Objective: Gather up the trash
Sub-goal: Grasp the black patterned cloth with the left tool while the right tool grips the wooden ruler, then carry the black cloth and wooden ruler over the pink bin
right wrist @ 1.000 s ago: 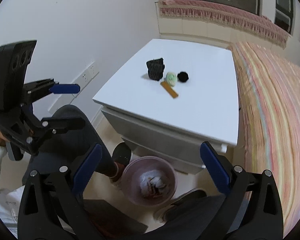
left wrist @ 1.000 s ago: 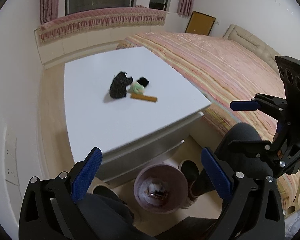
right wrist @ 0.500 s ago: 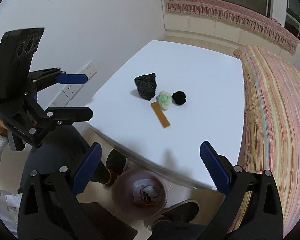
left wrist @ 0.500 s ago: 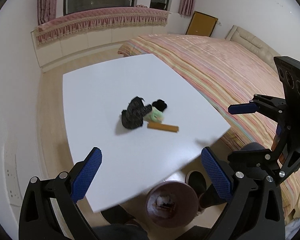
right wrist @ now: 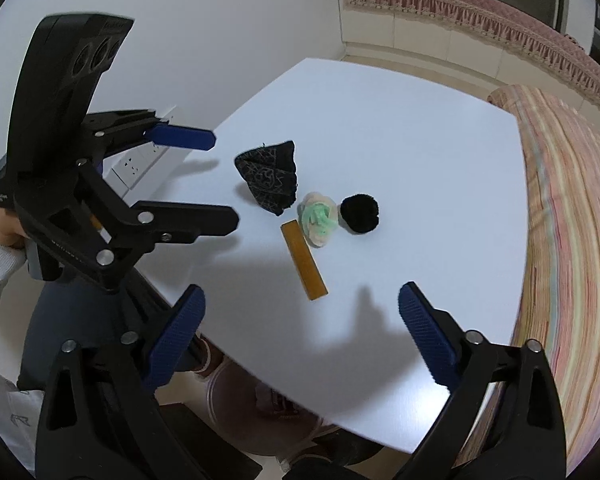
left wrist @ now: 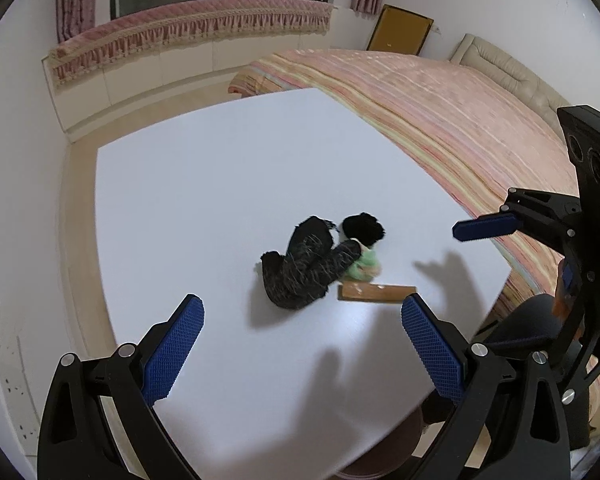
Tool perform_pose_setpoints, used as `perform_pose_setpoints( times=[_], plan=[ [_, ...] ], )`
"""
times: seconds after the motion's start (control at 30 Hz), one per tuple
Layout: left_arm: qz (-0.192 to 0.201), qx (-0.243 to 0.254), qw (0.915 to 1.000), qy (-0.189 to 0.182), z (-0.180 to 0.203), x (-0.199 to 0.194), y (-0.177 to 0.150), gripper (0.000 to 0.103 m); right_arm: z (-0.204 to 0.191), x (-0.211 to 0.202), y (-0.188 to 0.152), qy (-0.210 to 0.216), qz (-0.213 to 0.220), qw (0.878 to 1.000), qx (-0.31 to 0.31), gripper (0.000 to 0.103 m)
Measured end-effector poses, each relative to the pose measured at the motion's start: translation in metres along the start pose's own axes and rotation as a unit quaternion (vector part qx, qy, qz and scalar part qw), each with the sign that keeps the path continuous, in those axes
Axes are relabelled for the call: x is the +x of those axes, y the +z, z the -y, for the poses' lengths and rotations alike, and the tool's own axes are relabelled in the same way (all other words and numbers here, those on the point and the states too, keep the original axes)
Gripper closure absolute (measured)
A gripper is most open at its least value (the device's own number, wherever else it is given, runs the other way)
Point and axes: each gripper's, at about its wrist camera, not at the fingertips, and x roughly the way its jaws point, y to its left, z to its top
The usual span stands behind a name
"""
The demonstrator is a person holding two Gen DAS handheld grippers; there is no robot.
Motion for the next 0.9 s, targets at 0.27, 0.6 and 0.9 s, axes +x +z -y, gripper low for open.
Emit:
perform_pose_setpoints(
  times=[0.27, 0.6, 0.9],
  plan=[
    [0.005, 0.008, 0.9999, -0.007, -0.003, 0.018, 0.007, 0.009, 0.002, 0.023, 0.003, -0.009, -0.015, 1.000, -0.016, 0.042],
    [-0.001, 0.010, 0.9999, -0.005, -0.002, 0.024, 0.004, 0.059, -0.006, 0.031, 0.005, -0.033, -0.013, 0.998, -0.049, 0.077],
    [-0.002, 0.010, 0.9999, 0.000, -0.003, 0.017, 0.005, 0.074, -0.007, 0.030, 0.004, -0.035, -0.014, 0.998, -0.055, 0.092]
  ],
)
